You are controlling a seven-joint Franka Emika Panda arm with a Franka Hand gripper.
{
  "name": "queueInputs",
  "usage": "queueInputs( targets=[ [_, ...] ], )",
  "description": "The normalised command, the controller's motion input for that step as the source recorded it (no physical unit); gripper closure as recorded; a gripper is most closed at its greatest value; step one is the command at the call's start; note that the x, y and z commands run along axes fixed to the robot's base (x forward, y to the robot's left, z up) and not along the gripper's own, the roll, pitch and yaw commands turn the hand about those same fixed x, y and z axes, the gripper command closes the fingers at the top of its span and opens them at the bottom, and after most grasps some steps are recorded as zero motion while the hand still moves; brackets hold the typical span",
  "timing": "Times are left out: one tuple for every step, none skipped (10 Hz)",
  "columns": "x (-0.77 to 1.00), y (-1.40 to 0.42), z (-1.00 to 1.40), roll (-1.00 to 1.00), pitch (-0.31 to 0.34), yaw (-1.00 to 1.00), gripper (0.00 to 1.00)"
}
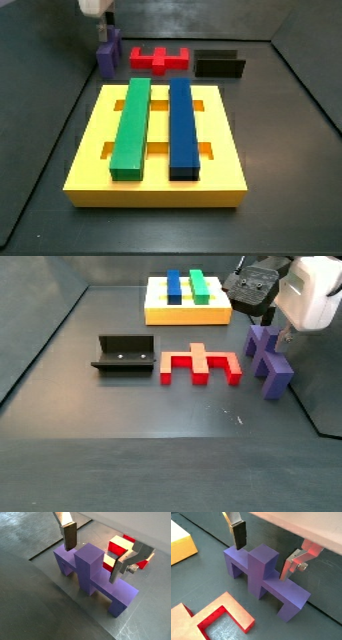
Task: Pick up the purple object. Move up. Move to above the board. Insert the purple object.
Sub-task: Pick up the purple object.
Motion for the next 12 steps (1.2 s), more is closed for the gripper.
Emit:
queueInputs(
  targets=[
    [0.0,0.17,-0.1,0.0,0.0,0.0,0.0],
    [0.0,0.09,-0.09,0.0,0.0,0.0,0.0],
    [0.0,0.0,-0.13,0.0,0.0,0.0,0.0],
    [0.01,0.0,-0.07,0.0,0.0,0.0,0.0],
    [0.0,0.0,-0.07,0.0,0.0,0.0,0.0],
    [0.0,-0.04,-0.06,0.0,0.0,0.0,0.0],
    [0.0,-0.06,-0.04,0.0,0.0,0.0,0.0],
    [0.0,0.0,0.0,0.0,0.0,0.0,0.0],
    [0.0,0.0,0.0,0.0,0.0,0.0,1.0],
    [0.0,0.0,0.0,0.0,0.0,0.0,1.0],
    [0.0,0.0,0.0,0.0,0.0,0.0,1.0],
    [0.0,0.0,0.0,0.0,0.0,0.0,1.0]
  ],
)
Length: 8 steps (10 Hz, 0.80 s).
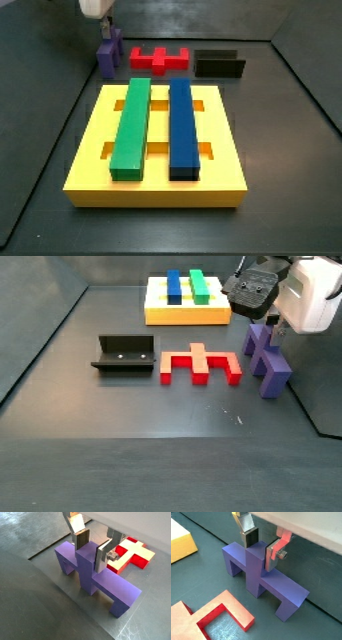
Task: Pick up the purple object. Move up. Move to above the board. Insert the purple object.
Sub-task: Pick up the purple object.
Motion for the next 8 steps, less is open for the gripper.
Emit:
queueInputs(
  targets=[
    [0.0,0.0,0.0,0.0,0.0,0.0,1.0],
    [0.0,0.0,0.0,0.0,0.0,0.0,1.0],
    [0.0,0.0,0.0,0.0,0.0,0.0,1.0],
    [0.0,0.0,0.0,0.0,0.0,0.0,1.0],
    [0.0,0.0,0.0,0.0,0.0,0.0,1.0],
    [0.0,0.0,0.0,0.0,0.0,0.0,1.0],
    [0.0,0.0,0.0,0.0,0.0,0.0,1.0],
    [0.0,0.0,0.0,0.0,0.0,0.0,1.0]
  ],
)
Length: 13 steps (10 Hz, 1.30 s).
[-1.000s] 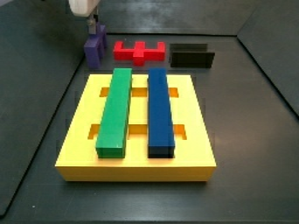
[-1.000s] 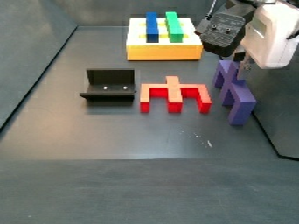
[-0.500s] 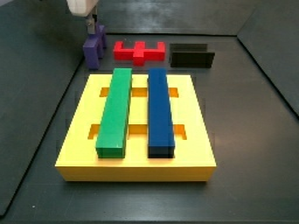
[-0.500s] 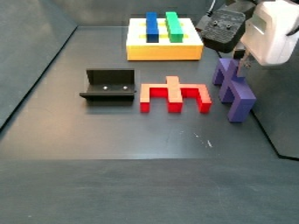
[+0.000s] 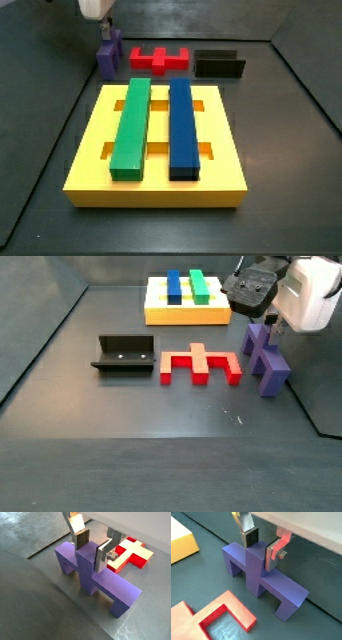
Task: Pick up the purple object. Move up. Move to above the board. Insert the purple object.
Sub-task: Pick up the purple object, then move up, then move to above the board.
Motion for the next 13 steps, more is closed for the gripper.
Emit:
queueInputs(
  targets=[
    [0.0,0.0,0.0,0.0,0.0,0.0,1.0],
    [0.0,0.0,0.0,0.0,0.0,0.0,1.0],
    [0.0,0.0,0.0,0.0,0.0,0.0,1.0],
    [0.0,0.0,0.0,0.0,0.0,0.0,1.0],
    [0.0,0.0,0.83,0.0,0.0,0.0,1.0],
    [0.0,0.03,0.82,-0.01,0.012,0.04,1.0],
    [-0.05,0.03,0.59,0.0,0.057,0.04,1.0],
    [0.0,0.02,0.22,0.02,0.037,0.02,1.0],
    [0.0,0.0,1.4,0.0,0.0,0.0,1.0],
    [-0.01,0.0,1.4,-0.02,0.011,-0.01,1.0],
    [-0.08,-0.02,1.4,-0.01,-0.003,-0.01,1.0],
    [-0.03,0.0,1.4,0.01,0.021,0.0,1.0],
    [0.03,0.0,0.93,0.0,0.062,0.0,1.0]
  ],
)
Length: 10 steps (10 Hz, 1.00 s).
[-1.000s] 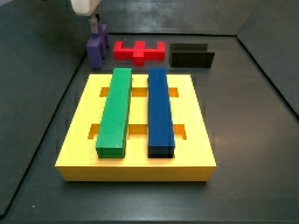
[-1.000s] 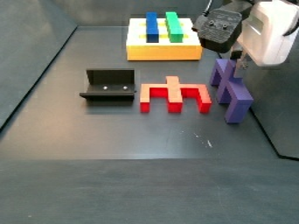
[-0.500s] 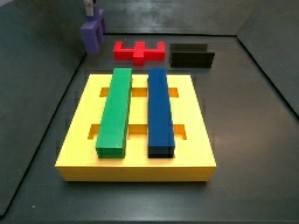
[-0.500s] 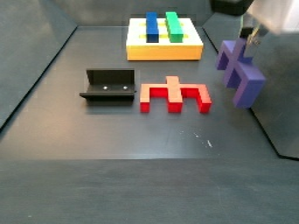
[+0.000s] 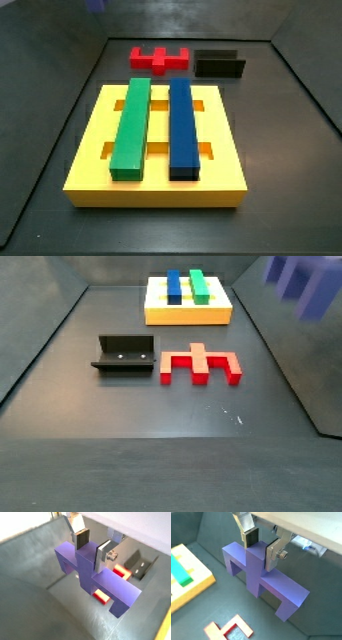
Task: Pick up the purple object. Move up. Move to above the board. Insert the purple object.
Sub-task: Move to above the board.
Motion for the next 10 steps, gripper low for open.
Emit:
queueInputs(
  targets=[
    [0.06,0.0,0.42,-0.01,0.117,0.0,1.0],
    [0.78,-1.4,0.2,0.01,0.026,1.0,1.0],
    [0.77,-1.4,0.16,0.02,0.027,1.0,1.0],
    [0.81,-1.4,0.15,0.02,0.037,1.0,1.0],
    [0.83,-1.4,0.16,0.01,0.039,1.0,1.0],
    [0.83,-1.4,0.16,0.02,0.041,1.0,1.0],
    [0.82,-1.4,0.16,0.02,0.044,1.0,1.0],
    [0.86,-1.4,0.16,0.02,0.05,1.0,1.0],
    [0.88,-1.4,0.16,0.02,0.058,1.0,1.0],
    [0.91,-1.4,0.15,0.02,0.065,1.0,1.0]
  ],
)
